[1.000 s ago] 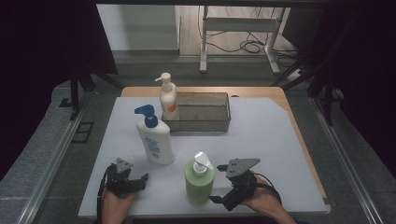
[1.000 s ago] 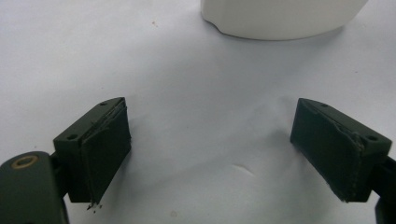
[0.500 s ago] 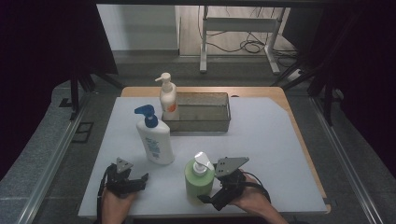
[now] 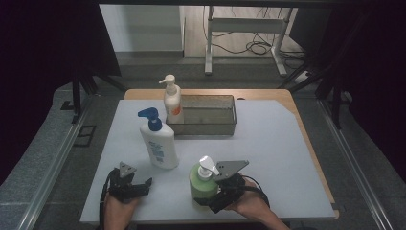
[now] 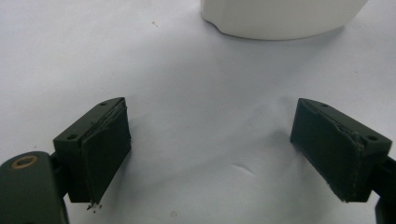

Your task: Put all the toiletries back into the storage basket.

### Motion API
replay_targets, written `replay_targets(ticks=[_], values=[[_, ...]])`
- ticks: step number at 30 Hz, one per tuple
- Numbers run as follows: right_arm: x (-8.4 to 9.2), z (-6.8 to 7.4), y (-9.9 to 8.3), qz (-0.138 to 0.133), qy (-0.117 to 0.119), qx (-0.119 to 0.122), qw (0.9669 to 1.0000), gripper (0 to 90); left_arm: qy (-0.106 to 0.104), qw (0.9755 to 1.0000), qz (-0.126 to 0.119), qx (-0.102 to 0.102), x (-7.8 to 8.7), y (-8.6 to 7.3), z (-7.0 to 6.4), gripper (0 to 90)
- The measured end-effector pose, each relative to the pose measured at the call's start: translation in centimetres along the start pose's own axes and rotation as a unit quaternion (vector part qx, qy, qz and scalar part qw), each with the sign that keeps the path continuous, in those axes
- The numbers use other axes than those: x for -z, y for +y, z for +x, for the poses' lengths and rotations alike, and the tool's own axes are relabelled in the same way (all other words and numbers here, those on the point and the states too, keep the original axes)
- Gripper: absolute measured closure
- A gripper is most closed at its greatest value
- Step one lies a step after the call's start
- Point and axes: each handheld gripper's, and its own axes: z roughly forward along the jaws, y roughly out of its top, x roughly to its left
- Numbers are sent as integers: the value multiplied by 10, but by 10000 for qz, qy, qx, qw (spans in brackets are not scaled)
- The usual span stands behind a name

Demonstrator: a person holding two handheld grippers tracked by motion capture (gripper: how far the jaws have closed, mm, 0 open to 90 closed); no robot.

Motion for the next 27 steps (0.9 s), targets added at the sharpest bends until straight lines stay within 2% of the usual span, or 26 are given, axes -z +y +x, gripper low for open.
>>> replay_targets(ticks=[8, 12, 27], values=[[1, 4, 3, 135, -186, 21, 9997, 113, -1, 10000, 3, -3, 0, 0, 0, 115], [1, 4, 4, 166, -260, -55, 9995, 115, -1, 10000, -1, -1, 0, 0, 0, 115], [10, -10, 17, 163, -663, -160, 9975, 116, -2, 10000, 16, 0, 0, 0, 0, 115]])
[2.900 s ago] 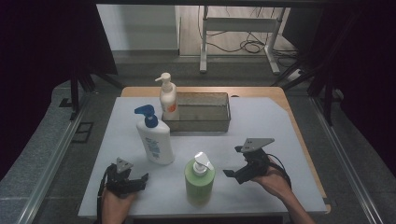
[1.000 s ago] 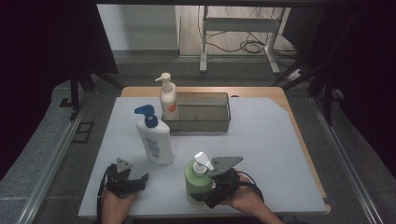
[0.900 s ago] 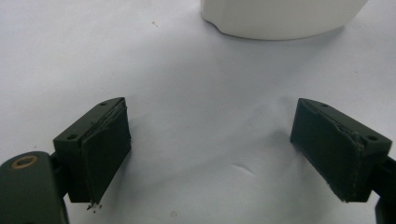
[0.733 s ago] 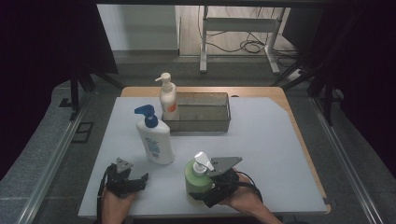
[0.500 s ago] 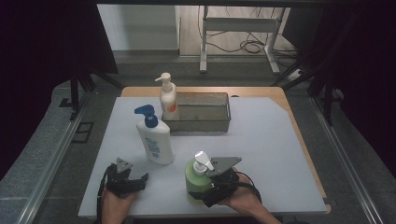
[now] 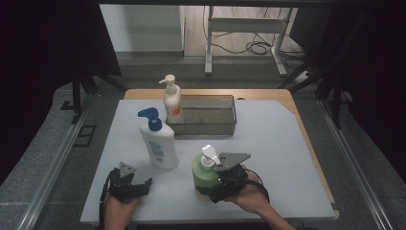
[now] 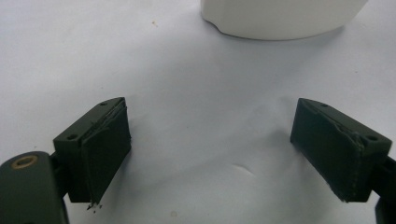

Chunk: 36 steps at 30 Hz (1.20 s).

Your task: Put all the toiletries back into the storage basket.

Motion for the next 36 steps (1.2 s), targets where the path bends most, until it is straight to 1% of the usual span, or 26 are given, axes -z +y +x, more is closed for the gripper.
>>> replay_targets(ticks=[9, 15, 18, 26, 36], values=[[-1, -14, 13, -78, -144, -106, 9998, 116, 0, 10000, -1, -18, 0, 0, 0, 115], [-5, -26, 19, -119, -269, -226, 9993, 116, -2, 10000, 0, -16, 0, 0, 0, 115], [-6, -32, 22, -149, -362, -245, 9989, 116, -1, 10000, -3, -13, 0, 0, 0, 115], [-10, -46, 33, -119, -537, -291, 9981, 117, -2, 10000, -4, -13, 0, 0, 0, 115], [-20, -58, 44, -151, -620, -331, 9974, 117, 2, 10000, -17, -13, 0, 0, 0, 115]])
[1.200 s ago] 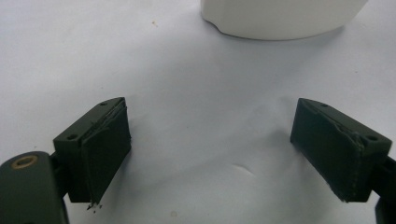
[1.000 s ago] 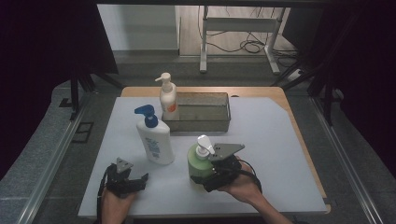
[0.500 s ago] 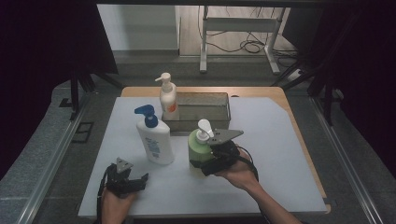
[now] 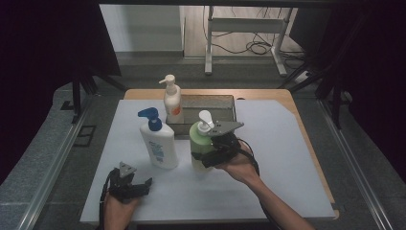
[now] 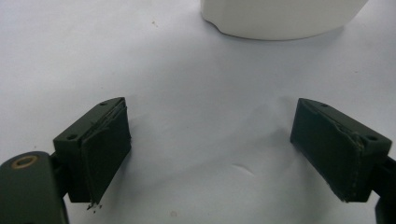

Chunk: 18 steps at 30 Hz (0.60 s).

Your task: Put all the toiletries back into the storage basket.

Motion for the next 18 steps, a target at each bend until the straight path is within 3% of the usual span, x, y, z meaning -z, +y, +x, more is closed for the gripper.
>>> replay_targets(ticks=[18], values=[[-6, -19, 27, -70, -209, -40, 9997, 117, 0, 10000, -5, 4, 0, 0, 0, 115]])
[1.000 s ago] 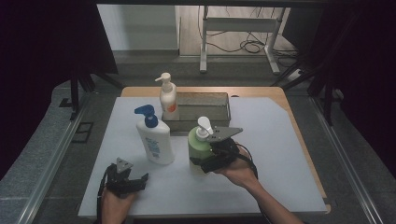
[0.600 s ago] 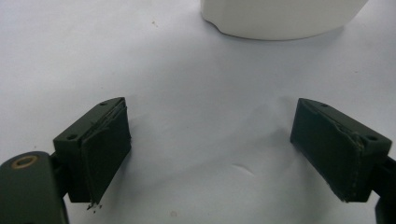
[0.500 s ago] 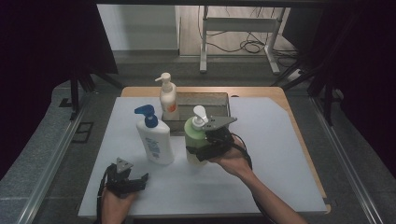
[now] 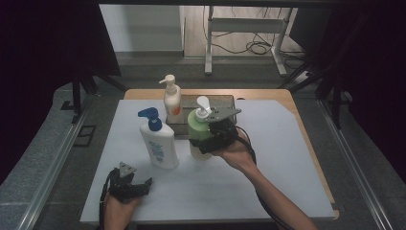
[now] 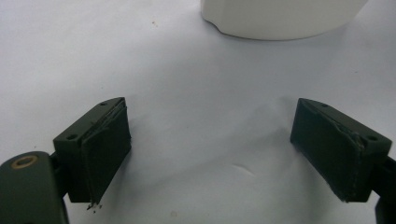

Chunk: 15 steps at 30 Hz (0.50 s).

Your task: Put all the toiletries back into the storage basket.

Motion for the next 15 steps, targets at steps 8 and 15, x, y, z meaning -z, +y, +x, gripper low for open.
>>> replay_targets(ticks=[8, 15], values=[[-3, -8, 13, 10, -65, -20, 10000, 117, -1, 10000, 0, 0, 0, 0, 0, 115], [-4, -16, 25, 24, -193, 7, 9998, 117, -5, 10000, 3, 0, 0, 0, 0, 115]])
